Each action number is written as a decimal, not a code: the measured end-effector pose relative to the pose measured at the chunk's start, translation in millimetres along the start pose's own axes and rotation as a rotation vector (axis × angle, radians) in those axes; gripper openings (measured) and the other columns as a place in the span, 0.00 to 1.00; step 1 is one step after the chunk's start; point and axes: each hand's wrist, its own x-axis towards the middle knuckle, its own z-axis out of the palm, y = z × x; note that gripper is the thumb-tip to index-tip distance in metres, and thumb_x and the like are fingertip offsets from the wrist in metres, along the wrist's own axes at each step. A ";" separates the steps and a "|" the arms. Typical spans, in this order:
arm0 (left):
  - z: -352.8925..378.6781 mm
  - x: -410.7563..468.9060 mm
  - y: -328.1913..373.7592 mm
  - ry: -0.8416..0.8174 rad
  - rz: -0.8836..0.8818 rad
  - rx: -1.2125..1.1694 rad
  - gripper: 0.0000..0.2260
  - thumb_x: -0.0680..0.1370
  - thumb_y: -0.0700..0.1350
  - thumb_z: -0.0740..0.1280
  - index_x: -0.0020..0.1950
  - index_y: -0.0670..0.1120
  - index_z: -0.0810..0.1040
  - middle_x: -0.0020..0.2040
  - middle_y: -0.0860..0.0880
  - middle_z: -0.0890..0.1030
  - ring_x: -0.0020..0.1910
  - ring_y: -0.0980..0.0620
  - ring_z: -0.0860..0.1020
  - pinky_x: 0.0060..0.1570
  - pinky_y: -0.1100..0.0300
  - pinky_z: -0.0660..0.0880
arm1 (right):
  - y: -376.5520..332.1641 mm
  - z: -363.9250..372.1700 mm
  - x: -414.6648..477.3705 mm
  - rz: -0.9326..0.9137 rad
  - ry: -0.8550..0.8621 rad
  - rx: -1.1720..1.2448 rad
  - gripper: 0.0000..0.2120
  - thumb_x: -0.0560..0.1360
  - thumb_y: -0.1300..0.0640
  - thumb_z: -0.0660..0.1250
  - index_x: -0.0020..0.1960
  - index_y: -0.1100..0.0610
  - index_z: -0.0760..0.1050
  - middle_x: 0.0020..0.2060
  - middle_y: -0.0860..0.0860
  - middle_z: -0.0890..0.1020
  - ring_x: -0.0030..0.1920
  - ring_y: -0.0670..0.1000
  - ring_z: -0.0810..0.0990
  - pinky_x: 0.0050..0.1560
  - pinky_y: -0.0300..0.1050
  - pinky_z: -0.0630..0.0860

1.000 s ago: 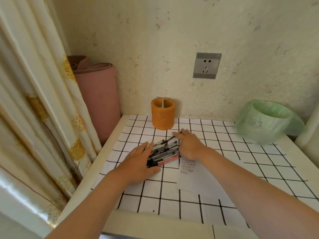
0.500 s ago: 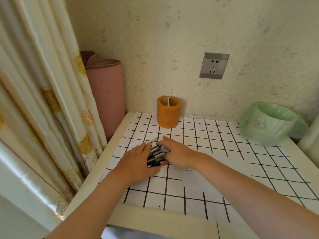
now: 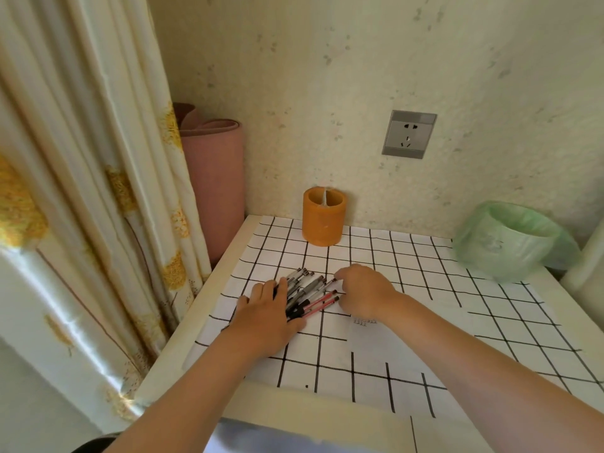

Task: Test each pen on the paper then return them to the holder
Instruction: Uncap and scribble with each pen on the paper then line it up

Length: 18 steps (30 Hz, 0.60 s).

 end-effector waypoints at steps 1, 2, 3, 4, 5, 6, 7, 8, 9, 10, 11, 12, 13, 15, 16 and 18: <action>-0.2 -1.0 0.8 -0.004 0.004 -0.028 0.39 0.80 0.66 0.54 0.81 0.47 0.41 0.79 0.47 0.50 0.77 0.46 0.50 0.75 0.47 0.54 | -1.7 2.5 1.6 -0.013 0.012 0.033 0.17 0.73 0.62 0.65 0.62 0.55 0.77 0.54 0.53 0.80 0.55 0.54 0.79 0.55 0.49 0.79; -0.1 -1.8 1.3 -0.012 0.009 -0.054 0.39 0.80 0.65 0.54 0.81 0.47 0.39 0.80 0.48 0.48 0.78 0.46 0.47 0.76 0.48 0.51 | -3.4 4.6 3.3 -0.032 0.022 0.066 0.18 0.74 0.63 0.64 0.63 0.55 0.77 0.54 0.53 0.80 0.56 0.54 0.79 0.56 0.48 0.78; 0.2 -2.1 1.4 -0.019 0.014 -0.077 0.40 0.80 0.65 0.55 0.81 0.47 0.38 0.81 0.48 0.45 0.79 0.47 0.45 0.77 0.48 0.48 | -5.8 5.8 4.6 -0.049 0.023 0.097 0.20 0.74 0.63 0.64 0.65 0.54 0.76 0.56 0.53 0.80 0.57 0.54 0.78 0.57 0.47 0.77; 0.7 -1.4 1.5 -0.026 0.018 -0.097 0.41 0.80 0.65 0.56 0.81 0.47 0.38 0.81 0.49 0.44 0.79 0.47 0.43 0.78 0.48 0.46 | -8.1 6.2 5.1 -0.067 0.019 0.122 0.22 0.75 0.63 0.63 0.68 0.54 0.74 0.58 0.53 0.80 0.58 0.53 0.78 0.58 0.46 0.77; 1.1 -0.7 1.7 -0.032 0.019 -0.112 0.41 0.80 0.65 0.56 0.81 0.47 0.37 0.81 0.49 0.43 0.79 0.47 0.42 0.78 0.48 0.45 | -9.8 6.5 5.4 -0.084 0.010 0.135 0.23 0.75 0.63 0.64 0.70 0.53 0.73 0.59 0.53 0.80 0.58 0.53 0.78 0.59 0.47 0.77; 1.4 0.3 1.6 -0.038 0.019 -0.122 0.42 0.79 0.65 0.57 0.81 0.47 0.37 0.81 0.49 0.42 0.79 0.48 0.42 0.78 0.48 0.44 | -10.1 6.4 5.8 -0.097 0.004 0.140 0.24 0.75 0.63 0.64 0.70 0.52 0.71 0.59 0.52 0.79 0.58 0.53 0.78 0.59 0.47 0.77; 1.3 1.3 1.4 -0.043 0.021 -0.129 0.42 0.79 0.65 0.58 0.81 0.47 0.36 0.81 0.50 0.42 0.79 0.48 0.42 0.78 0.48 0.44 | -9.0 5.6 5.5 -0.105 0.001 0.141 0.25 0.75 0.63 0.64 0.71 0.52 0.70 0.58 0.52 0.79 0.57 0.52 0.78 0.58 0.47 0.77; 0.9 2.1 1.1 -0.043 0.024 -0.135 0.43 0.79 0.65 0.58 0.81 0.48 0.37 0.81 0.50 0.42 0.79 0.48 0.42 0.78 0.48 0.44 | -6.5 4.1 4.7 -0.110 0.003 0.137 0.25 0.75 0.62 0.65 0.71 0.50 0.70 0.58 0.51 0.78 0.56 0.51 0.77 0.56 0.46 0.77; -0.8 2.6 0.9 -0.031 0.033 -0.139 0.43 0.78 0.66 0.59 0.81 0.48 0.37 0.81 0.50 0.43 0.79 0.48 0.42 0.78 0.49 0.43 | -3.5 1.9 3.0 -0.125 0.020 0.116 0.24 0.75 0.61 0.66 0.69 0.49 0.70 0.57 0.49 0.77 0.54 0.49 0.76 0.54 0.44 0.76; -3.2 3.2 0.6 -0.004 0.051 -0.140 0.43 0.77 0.66 0.60 0.81 0.50 0.40 0.81 0.51 0.44 0.79 0.49 0.43 0.78 0.49 0.45 | -0.1 -0.4 1.2 -0.157 0.052 0.075 0.21 0.75 0.61 0.66 0.66 0.48 0.71 0.56 0.48 0.76 0.53 0.49 0.76 0.51 0.42 0.74; -6.3 3.9 0.5 0.042 0.081 -0.145 0.42 0.76 0.66 0.62 0.81 0.51 0.44 0.80 0.51 0.49 0.79 0.49 0.47 0.77 0.49 0.48 | 2.7 -2.8 -1.0 -0.210 0.093 0.024 0.18 0.75 0.60 0.67 0.63 0.48 0.73 0.54 0.47 0.76 0.52 0.48 0.75 0.49 0.42 0.73; -9.3 4.8 0.0 0.101 0.119 -0.162 0.40 0.75 0.65 0.65 0.80 0.54 0.51 0.78 0.51 0.55 0.76 0.50 0.52 0.76 0.50 0.54 | 4.5 -4.4 -3.2 -0.275 0.129 -0.016 0.14 0.75 0.59 0.67 0.59 0.47 0.76 0.52 0.47 0.76 0.51 0.48 0.76 0.47 0.42 0.73; -12.3 5.5 -0.4 0.157 0.161 -0.192 0.35 0.74 0.64 0.68 0.78 0.56 0.59 0.72 0.53 0.61 0.72 0.52 0.58 0.73 0.51 0.61 | 4.8 -4.7 -5.1 -0.345 0.150 -0.042 0.11 0.75 0.57 0.68 0.56 0.47 0.78 0.50 0.46 0.77 0.50 0.48 0.77 0.46 0.43 0.74; -16.8 6.3 -0.8 0.205 0.220 -0.245 0.26 0.73 0.60 0.72 0.69 0.57 0.71 0.60 0.56 0.68 0.61 0.56 0.63 0.64 0.54 0.69 | 2.2 -1.8 -8.0 -0.463 0.149 -0.088 0.08 0.75 0.55 0.69 0.53 0.48 0.80 0.49 0.46 0.78 0.50 0.49 0.77 0.47 0.47 0.76; -17.4 5.9 -0.7 0.197 0.231 -0.245 0.24 0.72 0.60 0.73 0.66 0.57 0.74 0.57 0.57 0.69 0.58 0.56 0.64 0.61 0.55 0.70 | 0.7 0.8 -8.3 -0.501 0.141 -0.105 0.08 0.75 0.55 0.70 0.54 0.48 0.81 0.49 0.47 0.78 0.51 0.50 0.77 0.48 0.49 0.76; -16.1 4.5 -1.8 0.161 0.231 -0.205 0.23 0.71 0.59 0.74 0.65 0.57 0.75 0.56 0.57 0.69 0.57 0.56 0.65 0.59 0.58 0.69 | -1.9 4.3 -7.8 -0.535 0.125 -0.124 0.09 0.75 0.55 0.70 0.56 0.49 0.80 0.52 0.47 0.78 0.53 0.51 0.76 0.49 0.49 0.75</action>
